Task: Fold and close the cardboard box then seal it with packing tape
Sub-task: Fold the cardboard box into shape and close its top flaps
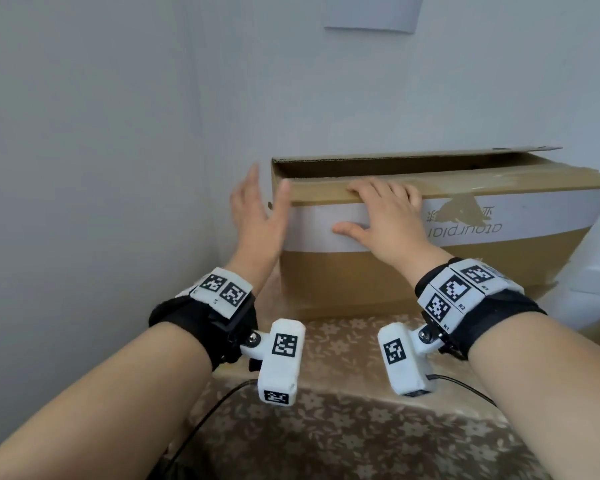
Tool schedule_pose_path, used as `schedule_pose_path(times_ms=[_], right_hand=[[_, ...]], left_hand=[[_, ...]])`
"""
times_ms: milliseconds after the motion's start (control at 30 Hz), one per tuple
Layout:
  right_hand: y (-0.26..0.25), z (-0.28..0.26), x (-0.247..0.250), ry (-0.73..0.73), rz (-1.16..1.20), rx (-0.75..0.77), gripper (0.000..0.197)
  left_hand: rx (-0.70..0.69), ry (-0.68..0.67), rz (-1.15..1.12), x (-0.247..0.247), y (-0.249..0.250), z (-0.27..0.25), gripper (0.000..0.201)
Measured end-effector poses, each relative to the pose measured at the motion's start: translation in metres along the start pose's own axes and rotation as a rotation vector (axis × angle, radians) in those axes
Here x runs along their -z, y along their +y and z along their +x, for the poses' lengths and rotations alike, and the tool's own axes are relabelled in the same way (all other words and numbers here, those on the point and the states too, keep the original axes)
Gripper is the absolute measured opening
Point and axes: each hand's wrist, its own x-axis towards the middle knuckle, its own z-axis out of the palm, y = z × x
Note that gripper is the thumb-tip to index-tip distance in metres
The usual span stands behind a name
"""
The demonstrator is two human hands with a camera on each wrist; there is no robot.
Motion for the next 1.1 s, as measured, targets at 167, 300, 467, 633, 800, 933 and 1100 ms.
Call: schedule_pose_path(times_ms=[167, 300, 467, 633, 800, 933, 1100], right_hand=[[0.009, 0.004, 0.006, -0.013, 0.108, 0.019, 0.04], [0.049, -0.004, 0.025, -0.065, 0.086, -0.028, 0.038], [0.14, -0.038, 0.038, -0.156, 0.059, -0.279, 0.052], [0.179, -0.043, 0.034, -0.134, 0.242, -0.208, 0.055], [0.262, -0.099, 0.011, 0.113, 0.45, -0.905, 0.071], [0.311, -0.146, -0.029, -0.117, 0.973, -1.304, 0.111], [0.322, -0.145, -0.065, -0.067, 1.468, -1.347, 0.107]], left_hand=[[-0.558, -0.252, 1.102, -0.025, 0.036, 0.014, 0.085], [-0.587, -0.184, 1.224, -0.042, 0.057, 0.019, 0.073], [-0.626, -0.236, 1.176, -0.104, 0.081, 0.012, 0.074], [-0.757, -0.306, 1.112, -0.215, 0.107, 0.004, 0.074], [-0.833, -0.206, 1.105, -0.286, 0.11, -0.006, 0.086], [-0.95, 0.033, 1.065, -0.304, 0.09, -0.008, 0.089], [-1.001, 0.101, 1.049, -0.305, 0.089, -0.005, 0.085]])
